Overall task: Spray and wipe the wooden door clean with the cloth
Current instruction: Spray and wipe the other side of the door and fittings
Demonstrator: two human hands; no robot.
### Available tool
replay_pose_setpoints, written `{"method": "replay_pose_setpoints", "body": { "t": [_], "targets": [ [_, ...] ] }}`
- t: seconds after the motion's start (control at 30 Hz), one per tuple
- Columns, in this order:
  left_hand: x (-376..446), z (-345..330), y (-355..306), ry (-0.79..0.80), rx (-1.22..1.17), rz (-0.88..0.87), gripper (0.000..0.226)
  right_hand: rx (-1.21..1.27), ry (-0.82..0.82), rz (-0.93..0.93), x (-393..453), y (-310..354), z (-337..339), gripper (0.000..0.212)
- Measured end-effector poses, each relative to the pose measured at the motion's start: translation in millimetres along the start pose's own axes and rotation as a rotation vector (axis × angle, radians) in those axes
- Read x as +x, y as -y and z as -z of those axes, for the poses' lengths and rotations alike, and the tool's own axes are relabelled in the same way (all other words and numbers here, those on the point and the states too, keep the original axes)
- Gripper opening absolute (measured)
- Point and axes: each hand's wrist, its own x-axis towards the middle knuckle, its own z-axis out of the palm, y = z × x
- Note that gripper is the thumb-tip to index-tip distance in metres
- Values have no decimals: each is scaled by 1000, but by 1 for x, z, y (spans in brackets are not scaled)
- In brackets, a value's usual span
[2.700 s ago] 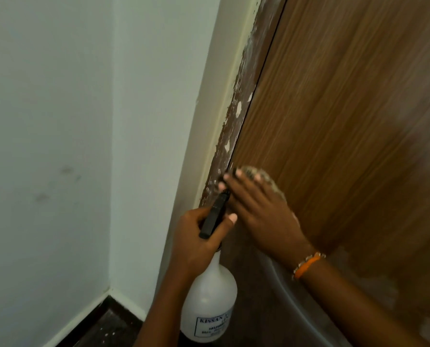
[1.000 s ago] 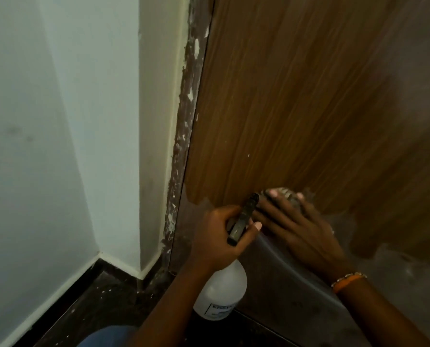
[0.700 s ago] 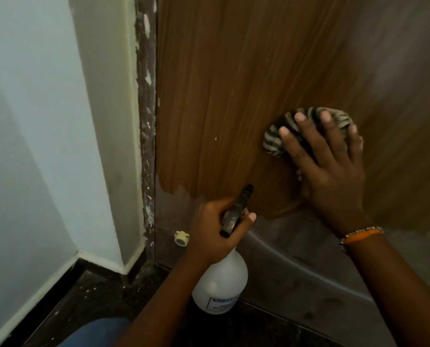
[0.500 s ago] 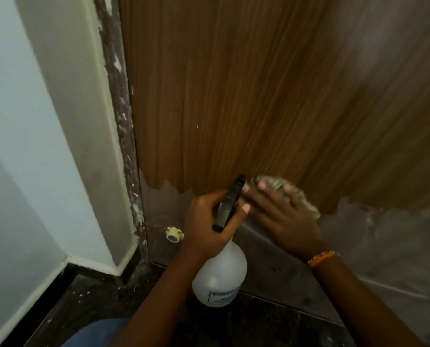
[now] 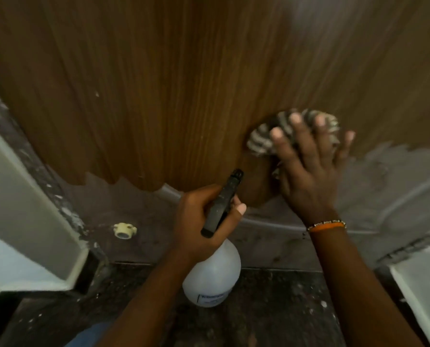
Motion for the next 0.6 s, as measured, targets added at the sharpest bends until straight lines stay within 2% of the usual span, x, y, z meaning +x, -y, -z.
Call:
{"method": "replay_pose_setpoints", "body": {
  "t": [0.07,0.17,0.23,0.43,0.53,0.6],
  "targets": [
    [-1,-14,5,43,11,11,32,-25,-66,-259,-12,-14,3,49],
    [2,-32,9,77,68,-20,31,14,-183,-767,-35,-27,3,55],
    [7,-44,6,85,92,-42,33,91,-217,-936,-41,-30,3,57],
    [19,-76,-6,102,172,-93,35,193,-50,-848,-47,-32,17,58],
    [18,-90,-6,41,252,-69,38,216,36,-851,-52,-35,23,61],
    [14,-92,-1,-16,188,-36,36,226,32,-860,-50,-34,23,62]
  ]
}}
